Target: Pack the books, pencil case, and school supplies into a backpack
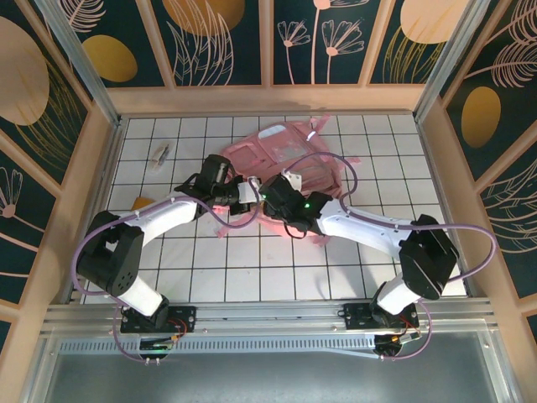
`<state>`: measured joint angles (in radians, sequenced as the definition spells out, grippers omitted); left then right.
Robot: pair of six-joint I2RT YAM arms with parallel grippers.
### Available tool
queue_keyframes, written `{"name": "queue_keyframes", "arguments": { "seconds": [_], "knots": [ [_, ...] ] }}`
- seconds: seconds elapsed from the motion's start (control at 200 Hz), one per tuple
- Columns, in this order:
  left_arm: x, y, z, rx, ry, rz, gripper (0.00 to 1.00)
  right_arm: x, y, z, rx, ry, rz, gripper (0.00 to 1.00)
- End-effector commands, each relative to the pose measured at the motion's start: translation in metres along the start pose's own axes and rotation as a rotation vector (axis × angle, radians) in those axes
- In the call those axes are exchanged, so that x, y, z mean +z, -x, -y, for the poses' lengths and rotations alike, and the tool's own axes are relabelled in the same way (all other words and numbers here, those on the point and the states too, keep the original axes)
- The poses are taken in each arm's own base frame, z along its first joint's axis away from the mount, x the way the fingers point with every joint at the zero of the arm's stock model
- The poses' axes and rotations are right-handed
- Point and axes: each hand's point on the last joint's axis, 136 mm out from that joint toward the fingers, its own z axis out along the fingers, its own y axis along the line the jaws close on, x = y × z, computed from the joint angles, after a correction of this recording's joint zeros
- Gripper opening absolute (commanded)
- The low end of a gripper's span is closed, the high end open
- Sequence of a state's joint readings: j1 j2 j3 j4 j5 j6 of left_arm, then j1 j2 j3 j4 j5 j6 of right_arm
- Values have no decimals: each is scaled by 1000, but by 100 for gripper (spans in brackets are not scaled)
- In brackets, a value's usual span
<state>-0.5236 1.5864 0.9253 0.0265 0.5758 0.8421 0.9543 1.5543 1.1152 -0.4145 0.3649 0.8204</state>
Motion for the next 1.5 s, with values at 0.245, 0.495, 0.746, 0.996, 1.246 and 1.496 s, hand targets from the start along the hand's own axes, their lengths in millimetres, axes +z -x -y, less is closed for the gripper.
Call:
{"name": "queue_keyframes", "arguments": {
  "seconds": [0.245, 0.495, 0.746, 0.996, 1.246, 1.496],
  "knots": [
    [-2, 7, 2, 40, 38, 19, 0, -21, 6, 14, 3, -38, 6, 0],
    [0, 2, -1, 64, 47, -7, 0, -17, -1, 11, -89, -19, -64, 0],
    [-7, -7, -3, 102, 73, -30, 0, -10, -34, 23, -308, 84, -283, 0],
    [-11, -25, 15, 120, 42, -56, 0, -20, -33, 34, -342, 414, -357, 0],
    [-19, -50, 26, 134, 55, -117, 0, 1, -13, 102, -339, 116, -347, 0],
    [-33, -64, 39, 174, 50, -127, 0, 12, 40, 156, -151, -36, -166, 0]
  ]
}}
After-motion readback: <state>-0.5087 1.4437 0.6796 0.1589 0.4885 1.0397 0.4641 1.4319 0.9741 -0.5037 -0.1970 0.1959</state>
